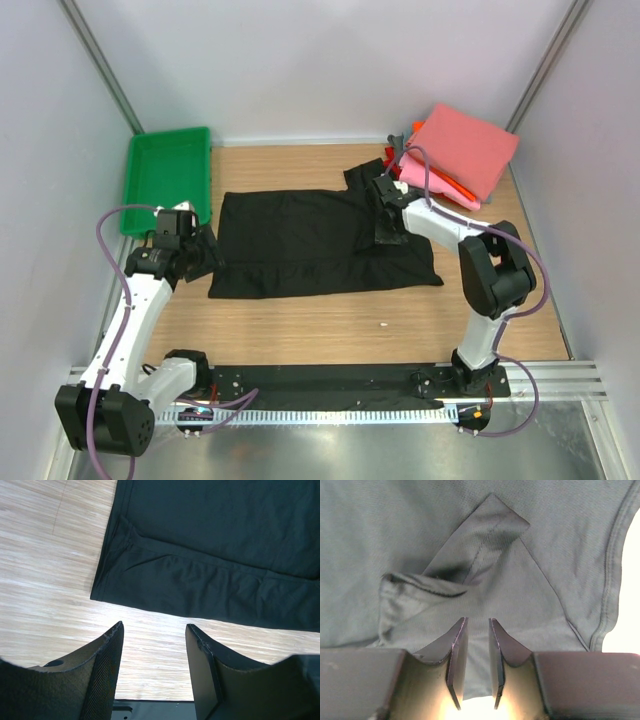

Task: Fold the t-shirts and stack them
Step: Fold the tshirt

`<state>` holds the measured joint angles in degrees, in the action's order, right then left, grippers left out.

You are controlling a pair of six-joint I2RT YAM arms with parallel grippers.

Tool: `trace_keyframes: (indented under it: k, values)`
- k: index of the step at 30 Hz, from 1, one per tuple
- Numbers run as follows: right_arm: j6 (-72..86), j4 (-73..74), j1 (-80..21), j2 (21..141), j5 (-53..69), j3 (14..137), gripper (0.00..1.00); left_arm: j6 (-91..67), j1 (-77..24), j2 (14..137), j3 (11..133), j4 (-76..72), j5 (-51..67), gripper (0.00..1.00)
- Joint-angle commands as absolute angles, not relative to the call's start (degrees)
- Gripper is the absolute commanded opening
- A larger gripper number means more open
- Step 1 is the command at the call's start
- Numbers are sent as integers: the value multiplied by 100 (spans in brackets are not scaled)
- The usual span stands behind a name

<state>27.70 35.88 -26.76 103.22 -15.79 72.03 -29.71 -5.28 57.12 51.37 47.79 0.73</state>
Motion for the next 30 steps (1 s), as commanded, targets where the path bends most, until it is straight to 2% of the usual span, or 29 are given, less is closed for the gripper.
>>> trace_keyframes:
  k: [1, 12, 17, 23, 27, 30]
  values:
    - [2734, 3261, -2628, 10467, -1784, 7374, 28, -2909, -545, 5695, 5133, 4597, 141, 54]
    - [2602, 3252, -2584, 11144, -1758, 7980, 28, -2909, -545, 5748, 5133, 4606, 149, 54]
    - [2470, 3278, -2575, 11557, -1609, 8691, 28, -2909, -545, 5774, 5133, 4605, 149, 54]
    - [2224, 2725, -2575, 12058, -495, 9535, 27, -2927, -545, 5801, 5142, 4623, 79, 54]
    - [2206, 2786, -2575, 11612, -754, 9528, 28, -2935, -545, 5783, 5142, 4649, 70, 53]
    - [2241, 2786, -2566, 10710, -1326, 8905, 33, -2936, -554, 5774, 5142, 4649, 62, 53]
